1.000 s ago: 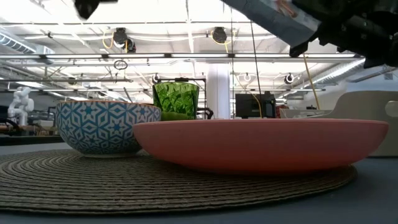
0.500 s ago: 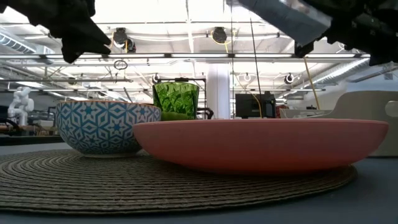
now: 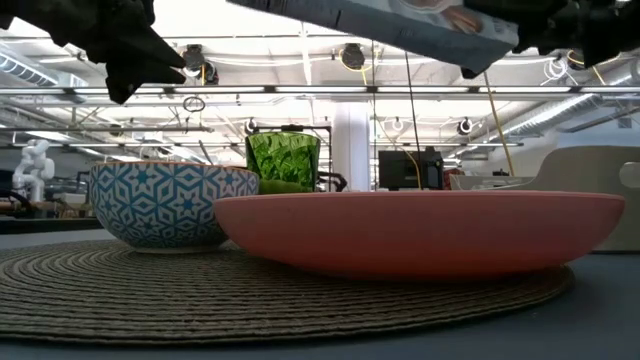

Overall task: Arrange a breakfast setting
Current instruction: Pour the cereal from the cereal box into the red bowl

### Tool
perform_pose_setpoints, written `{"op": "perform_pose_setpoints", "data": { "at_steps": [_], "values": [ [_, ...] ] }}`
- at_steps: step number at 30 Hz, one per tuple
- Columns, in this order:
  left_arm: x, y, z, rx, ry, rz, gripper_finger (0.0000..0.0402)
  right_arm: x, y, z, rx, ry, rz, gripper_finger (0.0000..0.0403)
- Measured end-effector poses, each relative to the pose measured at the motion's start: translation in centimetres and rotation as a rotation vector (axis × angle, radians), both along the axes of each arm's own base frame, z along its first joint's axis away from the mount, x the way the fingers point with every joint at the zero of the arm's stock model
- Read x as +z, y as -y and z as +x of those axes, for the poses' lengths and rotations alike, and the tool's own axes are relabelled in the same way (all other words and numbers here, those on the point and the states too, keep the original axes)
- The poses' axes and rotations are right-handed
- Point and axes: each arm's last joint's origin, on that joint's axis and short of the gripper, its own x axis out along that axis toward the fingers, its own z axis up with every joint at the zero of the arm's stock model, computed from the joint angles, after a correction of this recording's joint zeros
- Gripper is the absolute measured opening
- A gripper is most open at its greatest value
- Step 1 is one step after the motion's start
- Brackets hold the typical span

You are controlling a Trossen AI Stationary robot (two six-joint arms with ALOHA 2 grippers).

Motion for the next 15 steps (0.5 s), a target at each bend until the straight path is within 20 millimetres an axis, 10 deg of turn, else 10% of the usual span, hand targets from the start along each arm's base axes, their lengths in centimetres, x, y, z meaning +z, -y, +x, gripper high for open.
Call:
{"op": "perform_pose_setpoints", "data": {
  "at_steps": [15],
  "values": [
    [-0.01,0.0,0.0,-0.001,-0.001,0.004,0.0124,0.36,-0.18,0.44,0.014,-0.099,-0.001,0.016]
  ]
}}
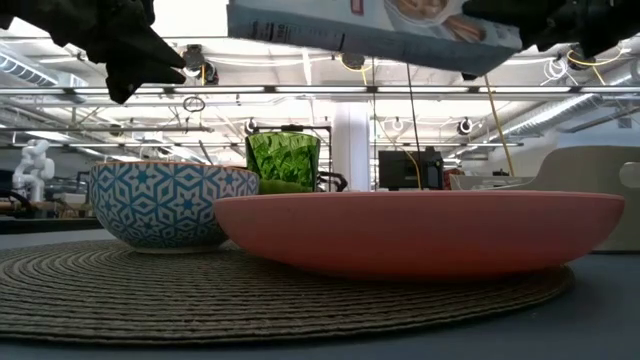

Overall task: Arrange a breakfast setting
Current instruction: Pour the cereal from the cereal box into the red bowl

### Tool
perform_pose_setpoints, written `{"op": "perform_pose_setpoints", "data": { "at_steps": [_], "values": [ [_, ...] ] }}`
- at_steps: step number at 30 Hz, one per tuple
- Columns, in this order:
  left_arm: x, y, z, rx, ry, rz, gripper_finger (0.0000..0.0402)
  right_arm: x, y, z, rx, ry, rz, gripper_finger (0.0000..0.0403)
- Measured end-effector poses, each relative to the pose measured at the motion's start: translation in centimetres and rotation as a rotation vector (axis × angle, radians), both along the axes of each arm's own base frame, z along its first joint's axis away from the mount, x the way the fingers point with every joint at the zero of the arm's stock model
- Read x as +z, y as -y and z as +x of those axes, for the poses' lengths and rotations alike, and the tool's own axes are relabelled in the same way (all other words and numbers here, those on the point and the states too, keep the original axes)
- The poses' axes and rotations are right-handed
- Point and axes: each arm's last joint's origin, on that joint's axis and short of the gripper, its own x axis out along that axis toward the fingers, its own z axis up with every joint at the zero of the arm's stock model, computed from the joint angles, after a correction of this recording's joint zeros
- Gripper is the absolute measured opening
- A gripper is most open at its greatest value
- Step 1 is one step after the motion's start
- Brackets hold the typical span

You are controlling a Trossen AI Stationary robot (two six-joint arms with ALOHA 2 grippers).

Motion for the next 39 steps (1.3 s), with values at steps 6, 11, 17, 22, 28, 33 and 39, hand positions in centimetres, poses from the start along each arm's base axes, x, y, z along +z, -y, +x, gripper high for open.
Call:
{"op": "perform_pose_setpoints", "data": {
  "at_steps": [6,11,17,22,28,33,39],
  "values": [
    [0.0,0.0,0.0,0.0,0.0,0.0,0.0124,-0.9,-0.7,0.8,0.046,-0.047,-0.015,0.016],
    [0.0,0.0,0.0,0.0,0.0,0.001,0.0124,-1.5,-1.0,1.4,0.04,-0.08,-0.034,0.016],
    [0.0,0.0,0.0,0.0,0.0,0.0,0.0124,-2.3,-1.1,2.0,0.044,-0.122,-0.047,0.016],
    [0.0,0.0,0.0,0.0,-0.001,0.003,0.0124,-2.9,-1.1,2.3,0.044,-0.155,-0.047,0.016],
    [0.0,0.0,0.0,-0.001,-0.001,0.005,0.0124,-2.9,-1.0,2.4,0.018,-0.148,-0.057,0.016],
    [0.0,0.0,0.0,-0.001,-0.001,0.005,0.0124,-2.0,-1.0,2.6,0.024,-0.145,-0.063,0.016],
    [0.0,0.0,0.0,-0.002,-0.001,0.007,0.0124,0.3,-1.0,3.0,0.034,-0.178,-0.091,0.016]
  ]
}}
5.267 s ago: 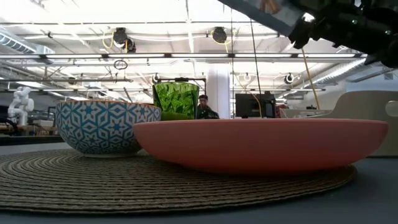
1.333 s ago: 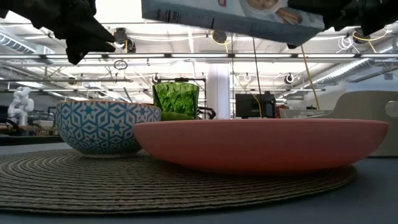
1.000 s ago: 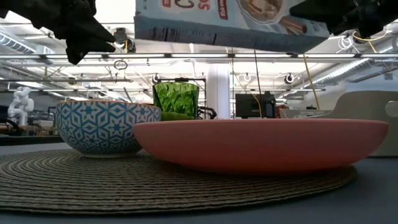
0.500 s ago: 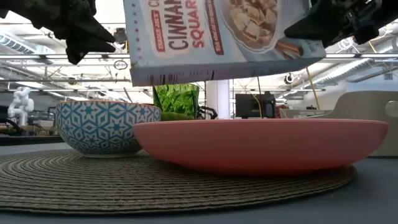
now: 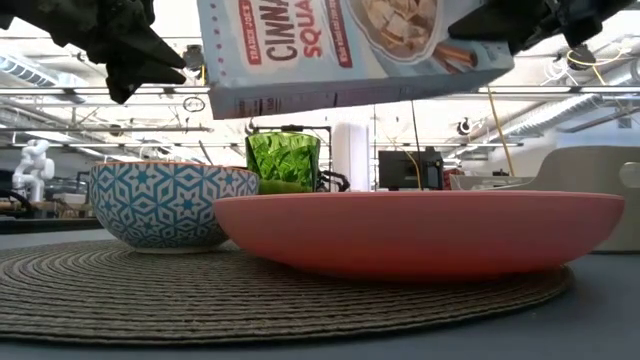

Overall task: Arrange a breakfast setting
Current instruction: Pour the cereal from the cereal box into the red bowl

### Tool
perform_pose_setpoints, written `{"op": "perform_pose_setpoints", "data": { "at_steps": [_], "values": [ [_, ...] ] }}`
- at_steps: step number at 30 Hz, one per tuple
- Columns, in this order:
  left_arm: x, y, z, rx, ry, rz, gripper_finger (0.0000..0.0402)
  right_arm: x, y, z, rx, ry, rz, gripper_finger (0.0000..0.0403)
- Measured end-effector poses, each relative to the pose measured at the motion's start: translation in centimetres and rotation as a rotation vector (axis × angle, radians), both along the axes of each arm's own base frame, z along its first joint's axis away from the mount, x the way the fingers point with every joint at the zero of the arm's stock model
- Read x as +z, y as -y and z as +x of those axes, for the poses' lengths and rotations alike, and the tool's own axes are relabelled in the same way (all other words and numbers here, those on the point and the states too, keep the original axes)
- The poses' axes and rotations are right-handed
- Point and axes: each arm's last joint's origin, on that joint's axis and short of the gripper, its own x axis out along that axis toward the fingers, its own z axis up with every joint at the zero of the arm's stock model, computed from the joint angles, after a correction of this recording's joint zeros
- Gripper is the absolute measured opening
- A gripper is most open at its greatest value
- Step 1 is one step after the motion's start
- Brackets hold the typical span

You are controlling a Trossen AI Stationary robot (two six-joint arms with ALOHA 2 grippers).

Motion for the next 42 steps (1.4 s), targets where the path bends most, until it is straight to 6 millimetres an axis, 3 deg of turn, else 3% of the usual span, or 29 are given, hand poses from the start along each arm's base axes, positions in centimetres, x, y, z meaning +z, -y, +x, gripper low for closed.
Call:
{"op": "perform_pose_setpoints", "data": {
  "at_steps": [5,14,20,36,42],
  "values": [
    [0.0,0.0,0.0,0.0,0.0,0.001,0.0124,0.5,0.0,0.1,0.002,0.0,-0.006,0.016],
    [0.0,0.0,0.0,0.0,0.0,0.001,0.0124,-1.3,0.0,1.2,0.0,-0.094,-0.004,0.016],
    [0.0,0.0,0.0,0.0,0.0,0.001,0.0124,-0.4,0.0,1.5,0.003,0.003,-0.005,0.016],
    [0.0,0.0,0.0,-0.005,-0.002,0.013,0.0124,-1.7,-0.5,1.9,0.013,-0.086,-0.033,0.016],
    [0.0,0.0,0.0,-0.005,-0.001,0.013,0.0124,-1.0,-0.5,1.8,0.012,-0.028,-0.043,0.016]
  ]
}}
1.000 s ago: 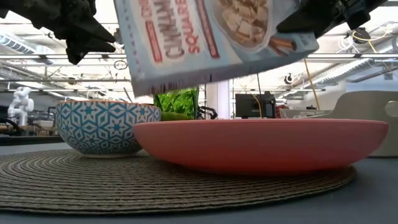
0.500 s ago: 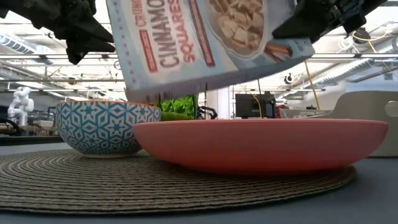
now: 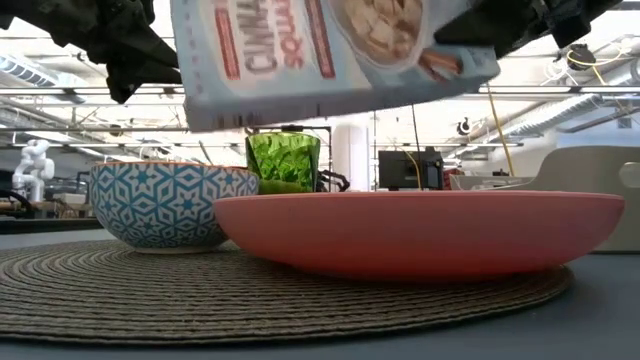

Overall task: Arrange a breakfast setting
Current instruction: Pour the cereal from the cereal box into the red bowl

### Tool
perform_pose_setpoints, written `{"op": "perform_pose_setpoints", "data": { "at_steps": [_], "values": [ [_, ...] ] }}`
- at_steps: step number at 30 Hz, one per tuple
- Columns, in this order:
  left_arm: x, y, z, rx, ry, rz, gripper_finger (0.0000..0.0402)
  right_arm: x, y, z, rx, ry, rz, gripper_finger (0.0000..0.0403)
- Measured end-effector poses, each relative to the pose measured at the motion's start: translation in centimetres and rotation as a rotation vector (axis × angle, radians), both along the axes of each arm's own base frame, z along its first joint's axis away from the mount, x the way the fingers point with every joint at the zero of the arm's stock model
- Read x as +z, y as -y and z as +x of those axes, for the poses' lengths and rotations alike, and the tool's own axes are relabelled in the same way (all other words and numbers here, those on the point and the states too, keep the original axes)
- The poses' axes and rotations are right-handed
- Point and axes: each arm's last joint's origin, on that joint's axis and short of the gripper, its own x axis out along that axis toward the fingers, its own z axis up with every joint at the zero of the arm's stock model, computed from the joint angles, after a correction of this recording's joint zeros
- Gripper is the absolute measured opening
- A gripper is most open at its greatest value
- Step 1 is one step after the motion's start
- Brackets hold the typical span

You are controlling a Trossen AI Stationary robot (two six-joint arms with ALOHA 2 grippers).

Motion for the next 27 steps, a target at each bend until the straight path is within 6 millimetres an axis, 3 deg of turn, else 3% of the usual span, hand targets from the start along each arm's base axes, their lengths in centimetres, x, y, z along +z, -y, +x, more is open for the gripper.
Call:
{"op": "perform_pose_setpoints", "data": {
  "at_steps": [3,8,14,20,24,27],
  "values": [
    [-0.01,0.0,0.0,0.0,-0.001,0.0,0.0124,-0.5,0.06,-0.09,-0.02,-0.041,-0.01,0.016],
    [-0.01,0.0,0.0,-0.001,-0.001,0.003,0.0124,0.29,0.05,-0.14,-0.019,0.022,-0.005,0.016],
    [-0.01,0.0,0.0,-0.002,-0.002,0.004,0.0124,-0.51,0.07,-0.27,-0.022,-0.056,-0.006,0.016],
    [0.0,0.0,0.0,-0.001,-0.001,0.003,0.0124,0.14,0.04,-0.06,-0.019,0.012,-0.001,0.016],
    [0.0,0.0,0.0,-0.002,-0.001,0.004,0.0124,-0.53,0.06,-0.33,-0.023,-0.062,-0.005,0.016],
    [-0.01,0.0,0.0,-0.003,-0.002,0.007,0.0124,0.03,0.04,-0.14,-0.022,0.001,-0.002,0.016]
  ]
}}
